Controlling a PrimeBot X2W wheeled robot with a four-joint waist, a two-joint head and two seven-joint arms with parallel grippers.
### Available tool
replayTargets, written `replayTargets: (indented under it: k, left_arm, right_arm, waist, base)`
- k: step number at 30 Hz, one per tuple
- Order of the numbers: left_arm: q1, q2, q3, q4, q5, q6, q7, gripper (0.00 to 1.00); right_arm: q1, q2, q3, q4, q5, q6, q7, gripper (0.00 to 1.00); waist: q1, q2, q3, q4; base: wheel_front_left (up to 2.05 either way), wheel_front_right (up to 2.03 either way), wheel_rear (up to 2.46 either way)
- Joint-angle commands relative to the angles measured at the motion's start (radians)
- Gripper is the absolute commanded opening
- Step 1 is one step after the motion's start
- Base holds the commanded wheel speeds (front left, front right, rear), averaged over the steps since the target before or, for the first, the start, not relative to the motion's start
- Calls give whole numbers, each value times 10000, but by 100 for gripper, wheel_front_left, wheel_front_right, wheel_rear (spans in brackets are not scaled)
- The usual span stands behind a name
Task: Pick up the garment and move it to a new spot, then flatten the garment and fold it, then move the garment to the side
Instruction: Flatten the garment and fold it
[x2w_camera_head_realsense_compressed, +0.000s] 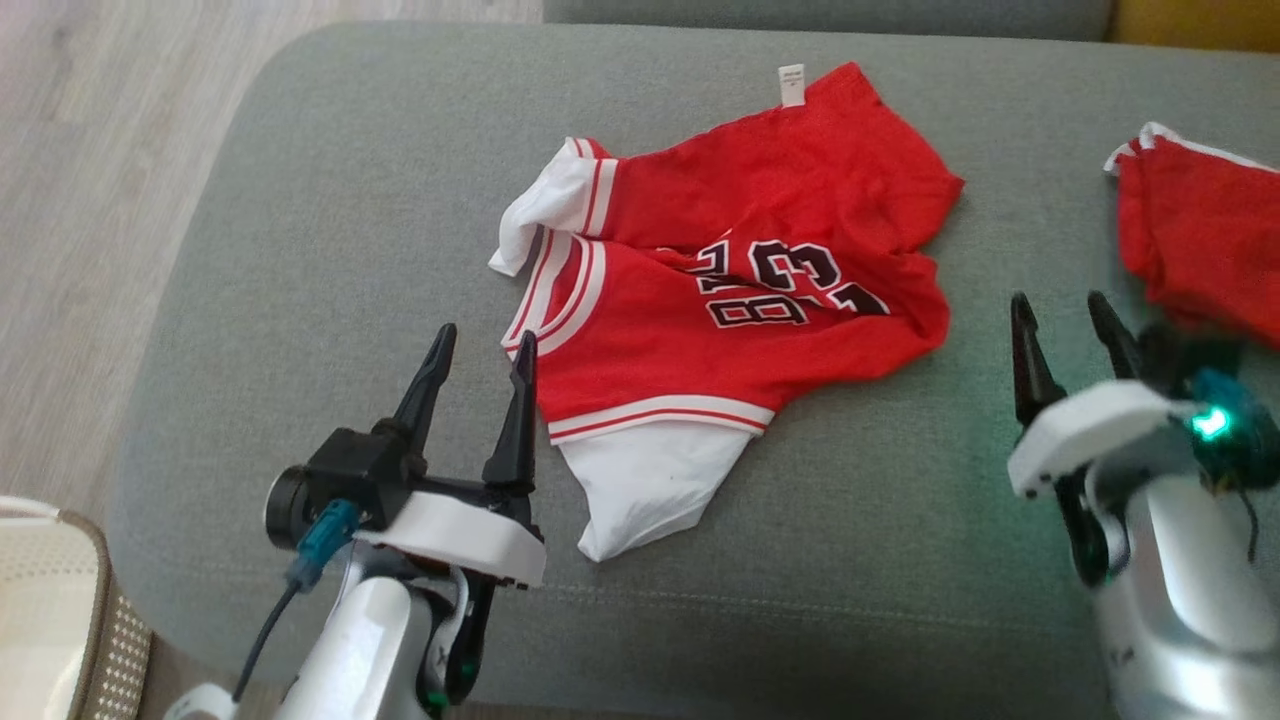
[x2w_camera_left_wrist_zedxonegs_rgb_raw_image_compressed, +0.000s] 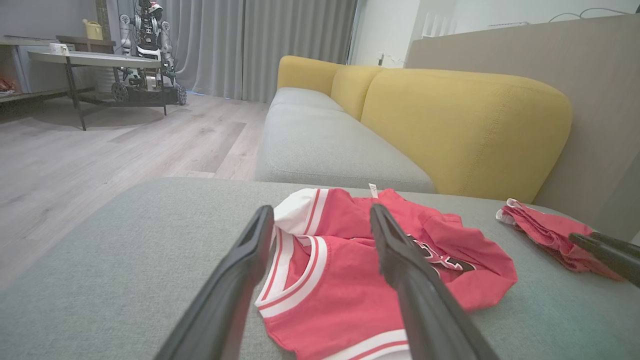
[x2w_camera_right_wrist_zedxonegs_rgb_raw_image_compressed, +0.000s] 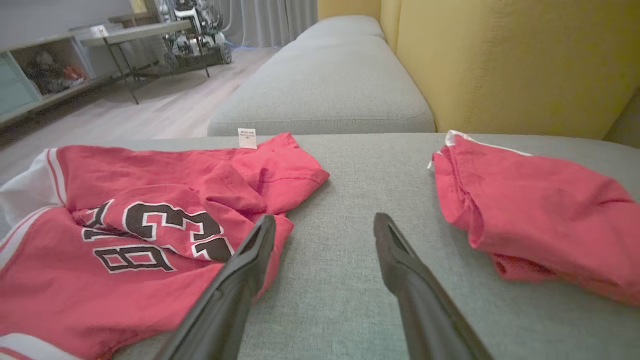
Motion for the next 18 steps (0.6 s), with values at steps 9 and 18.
replayTargets:
  k: [9, 18]
  left_arm:
    - [136, 79, 703, -433, 186, -70, -78, 100]
    - [102, 79, 638, -491, 199, -113, -78, 100]
  right_arm:
    - [2096, 339, 331, -2045, 1039, -4, -201, 100]
    - [1826, 375, 200, -2474, 1629, -4, 19, 100]
  waist:
    - [0, 0, -241, -107]
    - [0, 0, -13, 83]
  base:
    - [0, 0, 0]
    - [0, 0, 0]
